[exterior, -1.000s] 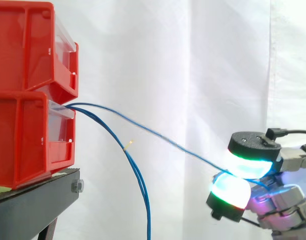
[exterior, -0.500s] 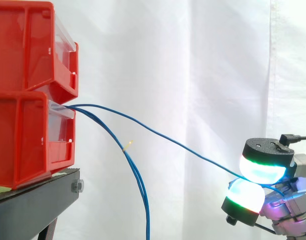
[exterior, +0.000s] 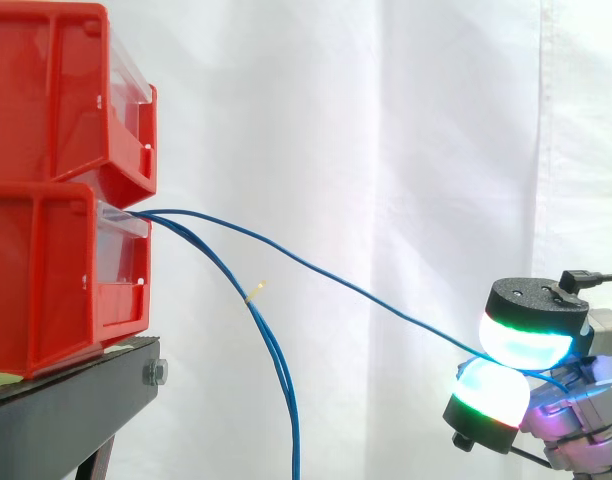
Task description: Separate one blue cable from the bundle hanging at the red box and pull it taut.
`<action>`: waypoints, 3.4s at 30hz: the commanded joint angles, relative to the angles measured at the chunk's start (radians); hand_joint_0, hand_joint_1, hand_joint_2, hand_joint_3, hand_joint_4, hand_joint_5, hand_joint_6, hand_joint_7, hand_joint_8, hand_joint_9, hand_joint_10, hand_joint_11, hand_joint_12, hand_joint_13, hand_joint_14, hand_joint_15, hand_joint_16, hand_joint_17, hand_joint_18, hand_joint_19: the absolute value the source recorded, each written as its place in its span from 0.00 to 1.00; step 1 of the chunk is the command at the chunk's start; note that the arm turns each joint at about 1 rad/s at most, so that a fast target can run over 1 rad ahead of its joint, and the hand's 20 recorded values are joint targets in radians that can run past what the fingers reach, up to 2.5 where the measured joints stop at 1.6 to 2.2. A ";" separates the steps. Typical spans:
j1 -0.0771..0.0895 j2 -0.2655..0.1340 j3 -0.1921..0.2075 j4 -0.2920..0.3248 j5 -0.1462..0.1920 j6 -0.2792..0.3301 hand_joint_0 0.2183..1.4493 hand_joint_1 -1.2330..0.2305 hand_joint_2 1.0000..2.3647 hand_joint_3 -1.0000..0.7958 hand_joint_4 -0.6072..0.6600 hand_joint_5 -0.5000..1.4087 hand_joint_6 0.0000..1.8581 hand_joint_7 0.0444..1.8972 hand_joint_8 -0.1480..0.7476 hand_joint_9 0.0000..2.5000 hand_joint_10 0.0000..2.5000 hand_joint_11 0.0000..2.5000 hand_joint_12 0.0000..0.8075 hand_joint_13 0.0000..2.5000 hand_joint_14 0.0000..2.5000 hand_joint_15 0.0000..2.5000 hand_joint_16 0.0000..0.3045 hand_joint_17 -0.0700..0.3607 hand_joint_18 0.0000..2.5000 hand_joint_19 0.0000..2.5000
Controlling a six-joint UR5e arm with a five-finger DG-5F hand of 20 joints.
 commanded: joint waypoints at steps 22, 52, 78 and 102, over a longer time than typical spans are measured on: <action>-0.001 0.000 0.000 0.000 0.000 0.000 0.36 0.34 0.02 0.45 0.52 0.18 0.50 0.57 0.48 0.24 1.00 0.40 0.41 0.33 0.98 0.49 0.13 0.36 0.48 0.61; 0.001 0.000 0.000 0.000 0.002 0.000 0.36 0.34 0.02 0.45 0.51 0.18 0.49 0.57 0.48 0.24 1.00 0.40 0.41 0.33 0.98 0.48 0.13 0.37 0.48 0.60; 0.001 0.000 0.000 0.000 0.000 0.000 0.36 0.34 0.02 0.45 0.52 0.18 0.49 0.58 0.48 0.24 1.00 0.40 0.41 0.33 0.97 0.49 0.13 0.37 0.48 0.60; 0.001 0.000 0.000 0.002 0.002 0.000 0.36 0.34 0.02 0.46 0.52 0.18 0.49 0.58 0.48 0.24 1.00 0.40 0.40 0.33 0.97 0.49 0.13 0.37 0.48 0.60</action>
